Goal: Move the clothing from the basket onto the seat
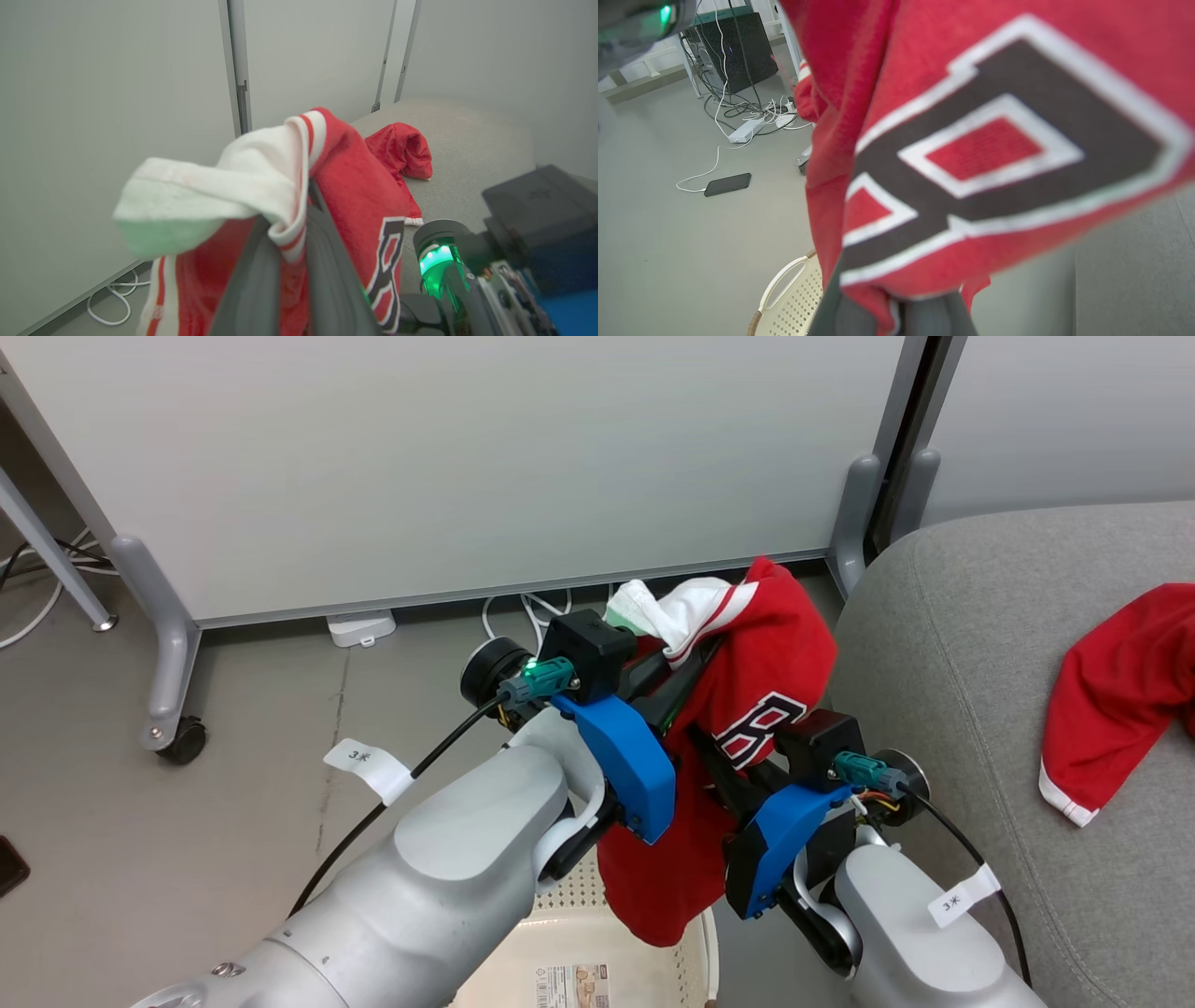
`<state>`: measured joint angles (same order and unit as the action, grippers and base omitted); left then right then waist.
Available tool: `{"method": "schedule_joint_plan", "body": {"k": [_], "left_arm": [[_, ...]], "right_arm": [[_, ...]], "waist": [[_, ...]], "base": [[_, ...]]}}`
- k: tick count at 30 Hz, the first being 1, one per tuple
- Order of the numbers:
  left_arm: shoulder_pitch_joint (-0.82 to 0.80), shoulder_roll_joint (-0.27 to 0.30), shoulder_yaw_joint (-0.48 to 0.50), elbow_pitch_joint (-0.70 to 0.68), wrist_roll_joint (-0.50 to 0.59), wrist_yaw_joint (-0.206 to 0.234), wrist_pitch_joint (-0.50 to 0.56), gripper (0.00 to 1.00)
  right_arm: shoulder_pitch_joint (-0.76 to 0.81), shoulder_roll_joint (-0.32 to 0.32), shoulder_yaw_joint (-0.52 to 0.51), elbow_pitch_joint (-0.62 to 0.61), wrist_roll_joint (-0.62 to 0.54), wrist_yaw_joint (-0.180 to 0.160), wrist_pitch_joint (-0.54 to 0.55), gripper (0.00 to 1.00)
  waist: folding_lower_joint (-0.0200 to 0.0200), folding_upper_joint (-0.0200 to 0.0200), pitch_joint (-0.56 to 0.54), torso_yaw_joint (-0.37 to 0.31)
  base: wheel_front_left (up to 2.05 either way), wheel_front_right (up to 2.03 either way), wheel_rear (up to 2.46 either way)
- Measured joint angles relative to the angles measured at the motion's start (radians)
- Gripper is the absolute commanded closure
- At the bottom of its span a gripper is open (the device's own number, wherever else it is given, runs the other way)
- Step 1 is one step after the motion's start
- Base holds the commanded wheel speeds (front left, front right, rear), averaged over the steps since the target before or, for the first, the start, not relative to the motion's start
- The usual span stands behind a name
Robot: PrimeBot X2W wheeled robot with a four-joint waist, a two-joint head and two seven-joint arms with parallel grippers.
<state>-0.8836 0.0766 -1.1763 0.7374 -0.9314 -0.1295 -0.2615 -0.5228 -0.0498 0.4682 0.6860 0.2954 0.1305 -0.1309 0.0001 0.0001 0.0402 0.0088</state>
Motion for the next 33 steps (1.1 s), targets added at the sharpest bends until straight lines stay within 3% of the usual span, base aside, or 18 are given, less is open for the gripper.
{"method": "schedule_joint_plan", "body": {"k": [10,12,13,26,33], "left_arm": [[0.001,0.002,0.002,0.007,0.007,0.0,0.0,1.0],[0.001,0.002,0.002,0.005,0.007,0.0,0.0,0.43],[0.001,0.002,0.002,0.005,0.007,0.0,0.0,0.0],[0.004,0.003,0.005,0.011,-0.001,0.0,0.0,0.0],[0.042,0.02,0.113,-0.028,0.051,0.001,0.0,0.0]], "right_arm": [[-0.016,0.0,0.018,0.038,0.014,0.0,-0.029,1.0],[-0.019,0.0,0.02,0.042,0.016,0.0,-0.031,1.0],[-0.019,0.0,0.021,0.044,0.016,0.0,-0.036,1.0],[-0.029,0.0,0.03,0.062,0.024,0.0,-0.05,1.0],[-0.029,0.0,0.024,0.06,0.026,0.0,-0.053,1.0]], "waist": [[-0.0001,0.0,-0.001,-0.007],[-0.0001,-0.0001,-0.002,-0.008],[-0.0001,0.0,-0.003,-0.008],[-0.0001,0.0,-0.007,-0.014],[-0.0001,0.0,-0.005,-0.019]], "base": [[0.0,0.0,0.0],[0.0,0.0,0.0],[0.0,0.0,0.0],[0.0,0.0,0.0],[0.0,0.0,0.0]]}}
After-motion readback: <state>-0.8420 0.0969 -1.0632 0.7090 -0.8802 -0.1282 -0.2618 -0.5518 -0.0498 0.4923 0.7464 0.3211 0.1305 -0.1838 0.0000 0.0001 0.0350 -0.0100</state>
